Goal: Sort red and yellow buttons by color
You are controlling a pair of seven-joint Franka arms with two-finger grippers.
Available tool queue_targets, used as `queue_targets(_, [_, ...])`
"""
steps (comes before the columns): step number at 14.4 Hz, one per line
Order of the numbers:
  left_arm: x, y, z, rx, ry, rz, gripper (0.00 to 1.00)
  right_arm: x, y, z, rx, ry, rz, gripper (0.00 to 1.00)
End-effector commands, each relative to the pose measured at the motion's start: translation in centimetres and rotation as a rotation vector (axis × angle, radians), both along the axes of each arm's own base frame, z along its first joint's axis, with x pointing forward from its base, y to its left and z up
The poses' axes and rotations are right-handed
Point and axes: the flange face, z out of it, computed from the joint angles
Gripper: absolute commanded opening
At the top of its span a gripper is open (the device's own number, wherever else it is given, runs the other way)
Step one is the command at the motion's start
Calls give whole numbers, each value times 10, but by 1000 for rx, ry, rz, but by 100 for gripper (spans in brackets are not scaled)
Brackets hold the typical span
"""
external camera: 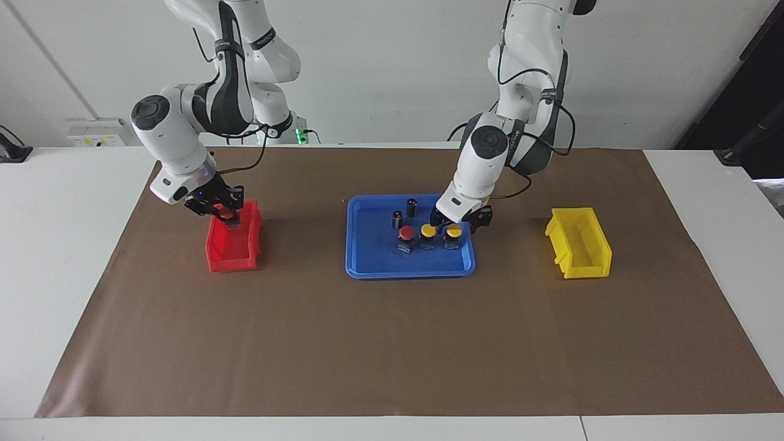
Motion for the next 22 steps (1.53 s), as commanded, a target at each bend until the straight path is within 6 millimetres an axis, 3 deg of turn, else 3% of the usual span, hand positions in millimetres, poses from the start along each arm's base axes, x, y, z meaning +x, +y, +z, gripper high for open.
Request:
queue_targets(1, [-5, 2, -1, -12, -5, 35, 68, -10, -2, -7, 11, -21, 1, 20])
queue_targets(3, [-5, 2, -1, -13, -6, 39, 58, -11, 0, -12, 8, -38, 4, 20])
queue_targets(7, [-1, 1, 0, -28, -31, 44, 55, -13, 2, -16, 6, -48, 2, 22])
queue_targets(10, [0, 0, 1, -43, -27, 56, 55, -13, 2, -16, 6, -48, -1, 39])
queue_targets(13, [0, 0, 1, -46, -27, 56, 47, -12, 2, -15, 6, -49, 1, 66])
queue_targets(15, [1, -1, 3, -47, -29, 59, 34, -5, 2, -8, 6, -51, 11, 68])
queue_targets(17, [2, -2, 6, -51, -31, 72, 26, 9, 2, 7, 13, -19, 17, 69])
queue_targets(20, [15, -2, 47, -54, 10, 125, 22, 32, 3, 52, 22, 28, 29, 69])
queue_targets(21, [19, 10, 65, -45, 28, 135, 21, 39, 6, 68, 24, 36, 32, 71])
queue_targets(22, [24, 33, 83, -44, 40, 160, 21, 46, 21, 83, 25, 37, 47, 75])
